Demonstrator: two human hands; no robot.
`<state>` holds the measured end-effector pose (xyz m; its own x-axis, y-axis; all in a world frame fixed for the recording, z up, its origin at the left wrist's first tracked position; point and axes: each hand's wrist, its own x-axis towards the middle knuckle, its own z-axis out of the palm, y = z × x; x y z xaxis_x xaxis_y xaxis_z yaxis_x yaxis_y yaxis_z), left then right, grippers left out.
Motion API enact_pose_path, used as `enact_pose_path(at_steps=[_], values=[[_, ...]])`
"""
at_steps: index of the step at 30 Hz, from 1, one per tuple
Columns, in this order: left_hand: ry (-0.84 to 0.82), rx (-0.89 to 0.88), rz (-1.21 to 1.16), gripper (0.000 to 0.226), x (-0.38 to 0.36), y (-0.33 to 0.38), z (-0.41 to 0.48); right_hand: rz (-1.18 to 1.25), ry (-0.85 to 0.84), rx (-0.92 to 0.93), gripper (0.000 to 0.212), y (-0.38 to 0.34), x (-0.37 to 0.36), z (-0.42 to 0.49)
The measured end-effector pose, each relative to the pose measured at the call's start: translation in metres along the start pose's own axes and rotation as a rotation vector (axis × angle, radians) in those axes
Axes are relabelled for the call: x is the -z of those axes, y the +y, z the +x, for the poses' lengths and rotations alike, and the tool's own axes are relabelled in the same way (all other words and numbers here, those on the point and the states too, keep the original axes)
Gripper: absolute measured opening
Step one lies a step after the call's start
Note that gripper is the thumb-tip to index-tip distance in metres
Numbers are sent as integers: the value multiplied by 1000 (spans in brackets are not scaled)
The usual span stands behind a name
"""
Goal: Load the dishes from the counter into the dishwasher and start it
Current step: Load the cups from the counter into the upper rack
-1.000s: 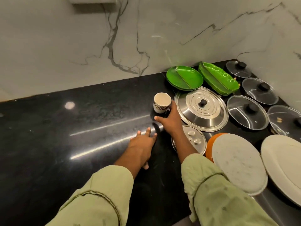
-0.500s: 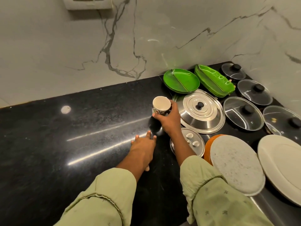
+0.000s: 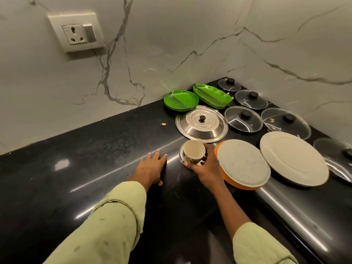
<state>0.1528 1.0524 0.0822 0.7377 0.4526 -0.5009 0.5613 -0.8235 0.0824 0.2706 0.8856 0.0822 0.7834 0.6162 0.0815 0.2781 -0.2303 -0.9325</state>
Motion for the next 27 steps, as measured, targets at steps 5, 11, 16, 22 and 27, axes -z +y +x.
enact_pose_path(at_steps=[5,11,16,22,27], values=[[274,-69,18,81,-25,32,-46,-20,28,-16,79,3,44,-56],[480,-188,111,72,-63,102,-108,-35,79,13,78,9,91,-130],[439,-225,115,71,-106,154,-175,-62,159,-5,75,21,129,-214],[407,-268,99,70,-150,193,-247,-109,248,-57,78,40,157,-311],[411,-377,125,69,-174,211,-294,-118,356,-85,77,39,172,-376]])
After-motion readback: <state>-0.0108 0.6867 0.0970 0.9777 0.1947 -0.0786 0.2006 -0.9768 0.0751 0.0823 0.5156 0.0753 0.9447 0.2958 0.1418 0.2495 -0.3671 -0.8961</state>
